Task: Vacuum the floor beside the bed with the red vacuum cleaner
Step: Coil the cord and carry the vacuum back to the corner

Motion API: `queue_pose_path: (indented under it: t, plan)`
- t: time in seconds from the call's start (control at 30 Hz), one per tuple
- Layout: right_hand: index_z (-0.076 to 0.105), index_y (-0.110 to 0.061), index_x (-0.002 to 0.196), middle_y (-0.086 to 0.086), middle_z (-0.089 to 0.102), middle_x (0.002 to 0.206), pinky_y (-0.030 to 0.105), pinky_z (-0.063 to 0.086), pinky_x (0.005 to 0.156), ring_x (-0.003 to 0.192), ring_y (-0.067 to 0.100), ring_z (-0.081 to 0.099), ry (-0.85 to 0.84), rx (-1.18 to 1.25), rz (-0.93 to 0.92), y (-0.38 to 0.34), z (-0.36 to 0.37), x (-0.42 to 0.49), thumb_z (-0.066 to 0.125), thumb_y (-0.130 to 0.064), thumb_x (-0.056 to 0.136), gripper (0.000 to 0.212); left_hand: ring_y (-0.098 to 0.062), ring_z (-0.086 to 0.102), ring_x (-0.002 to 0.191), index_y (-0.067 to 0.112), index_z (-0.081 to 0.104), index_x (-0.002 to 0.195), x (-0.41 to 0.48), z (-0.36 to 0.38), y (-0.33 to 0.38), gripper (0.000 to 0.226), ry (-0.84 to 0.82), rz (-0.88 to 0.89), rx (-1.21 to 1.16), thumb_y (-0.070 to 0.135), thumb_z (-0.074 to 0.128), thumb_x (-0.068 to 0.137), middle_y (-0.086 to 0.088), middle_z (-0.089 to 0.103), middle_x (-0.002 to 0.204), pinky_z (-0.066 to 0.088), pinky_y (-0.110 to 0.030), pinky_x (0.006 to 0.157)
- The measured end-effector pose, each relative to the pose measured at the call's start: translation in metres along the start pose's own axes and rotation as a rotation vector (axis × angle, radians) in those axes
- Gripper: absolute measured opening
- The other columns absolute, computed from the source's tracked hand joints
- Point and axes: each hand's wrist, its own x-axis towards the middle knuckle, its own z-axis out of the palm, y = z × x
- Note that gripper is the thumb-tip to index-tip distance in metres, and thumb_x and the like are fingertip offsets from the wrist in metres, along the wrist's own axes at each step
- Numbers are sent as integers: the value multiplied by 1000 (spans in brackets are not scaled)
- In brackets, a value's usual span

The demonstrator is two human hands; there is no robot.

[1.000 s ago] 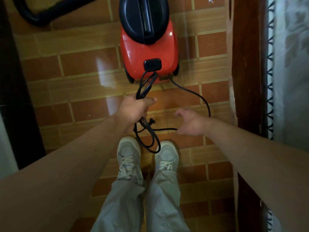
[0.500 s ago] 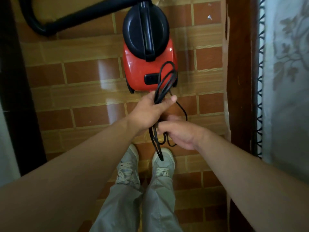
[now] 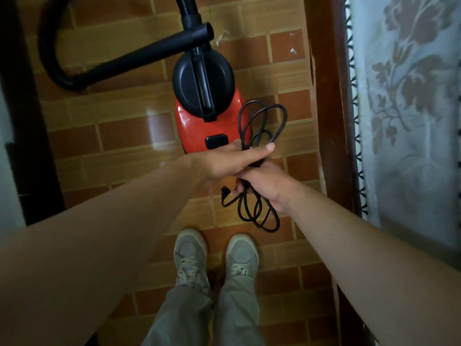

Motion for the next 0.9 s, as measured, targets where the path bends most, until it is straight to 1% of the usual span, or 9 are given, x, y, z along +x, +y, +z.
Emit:
queue_pose_path:
  t: [0.13,0.2,0.27,0.37,0.47,0.6,0.73,0.83,0.9]
  plan:
    - [70,-2,102,6,53,56,17,49,53,59,23,60,117,-5,-42,-25,-2,2,60,-20,96,21,-32,64,78,17,71,82,-28,-14,19,52,49,183,-10,63,52,96,-25,66,81,51,-42,93]
    - [69,2,102,7,57,58,26,52,68,62,24,63,157,-6,-59,-39,-5,0,59,-21,97,26,-24,70,94,16,71,93,-42,-26,20,41,147,193,-109,54,58,97,-14,73,95,54,-36,95]
    - [69,5,98,10,64,66,24,50,71,66,24,67,191,-38,-64,-53,-6,-1,57,-19,98,27,-20,71,104,17,69,109,-51,-40,18,38,318,170,-188,50,70,90,-4,74,109,57,-39,93]
    - [69,-4,97,10,73,79,26,55,67,69,20,72,249,-56,-74,-75,-1,5,59,-15,97,15,-16,70,88,18,69,102,-53,-63,20,17,627,207,-158,32,72,93,-1,71,96,59,-29,72]
    - [70,-9,95,11,75,87,42,62,78,82,23,75,344,-59,-78,-95,7,22,61,-13,95,10,-12,69,91,21,67,107,-46,-87,27,15,829,218,-116,27,71,93,3,68,101,61,-34,82]
    - [71,-13,91,6,76,84,36,57,73,83,21,75,465,-47,-71,-121,16,43,64,-18,92,9,-15,63,109,19,61,128,-28,-105,38,34,776,160,-63,27,69,95,4,64,118,55,-35,97]
    - [72,-14,93,0,76,82,21,38,62,83,17,73,515,-54,-55,-145,31,62,65,-24,92,12,-18,68,104,17,65,121,-18,-119,42,26,718,118,-92,20,69,96,-1,69,114,57,-35,95]
    - [71,-12,91,0,76,82,21,45,62,80,17,73,547,-80,-47,-160,42,76,66,-28,90,16,-19,71,96,19,64,108,-17,-130,40,14,661,114,-178,10,66,96,-4,71,108,61,-29,84]
    - [71,-15,94,2,75,87,34,57,75,82,22,72,576,-59,-41,-165,48,87,70,-35,81,24,-20,72,93,10,65,110,-19,-135,41,14,591,110,-252,3,62,98,-7,71,104,61,-23,75]
